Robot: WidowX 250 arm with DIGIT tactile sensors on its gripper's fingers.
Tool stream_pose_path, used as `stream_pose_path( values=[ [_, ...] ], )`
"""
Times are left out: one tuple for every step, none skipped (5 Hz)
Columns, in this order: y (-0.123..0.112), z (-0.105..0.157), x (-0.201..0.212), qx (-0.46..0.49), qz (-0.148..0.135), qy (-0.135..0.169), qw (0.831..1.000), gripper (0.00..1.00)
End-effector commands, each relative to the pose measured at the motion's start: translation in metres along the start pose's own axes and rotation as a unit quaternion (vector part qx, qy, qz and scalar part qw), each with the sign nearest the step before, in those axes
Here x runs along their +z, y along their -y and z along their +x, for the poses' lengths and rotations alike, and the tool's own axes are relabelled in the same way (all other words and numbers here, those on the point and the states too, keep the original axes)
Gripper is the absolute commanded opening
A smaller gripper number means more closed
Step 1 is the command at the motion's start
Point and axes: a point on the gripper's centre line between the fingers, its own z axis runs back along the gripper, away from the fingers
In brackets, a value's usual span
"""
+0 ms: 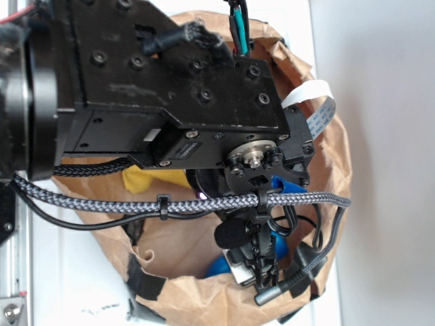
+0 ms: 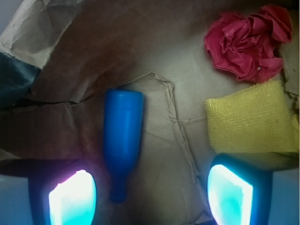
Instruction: Grab the blue bottle.
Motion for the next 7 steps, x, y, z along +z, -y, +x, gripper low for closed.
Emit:
stream_pose_path(
  values=[
    [-0.016, 0.015, 0.040, -0.036, -0.018, 0.011, 0.999, 1.00],
    [-0.027, 0.007, 0.061, -0.068, -0.048, -0.016, 0.996, 1.00],
    [-0.033, 0.007, 0.055, -0.065, -0.034, 0.006, 0.997, 1.00],
    [-0.032, 0.000, 0.033, -0.072, -0.017, 0.023, 0.997, 1.00],
    [-0.026, -0.015, 0.005, -0.075, 0.001, 0.081, 0.994, 1.00],
    [-0.019, -0.022, -0.008, -0.069, 0.009, 0.074, 0.995, 1.00],
    [-0.003, -0.030, -0.016, -0.055, 0.000, 0.078, 0.995, 1.00]
  ],
)
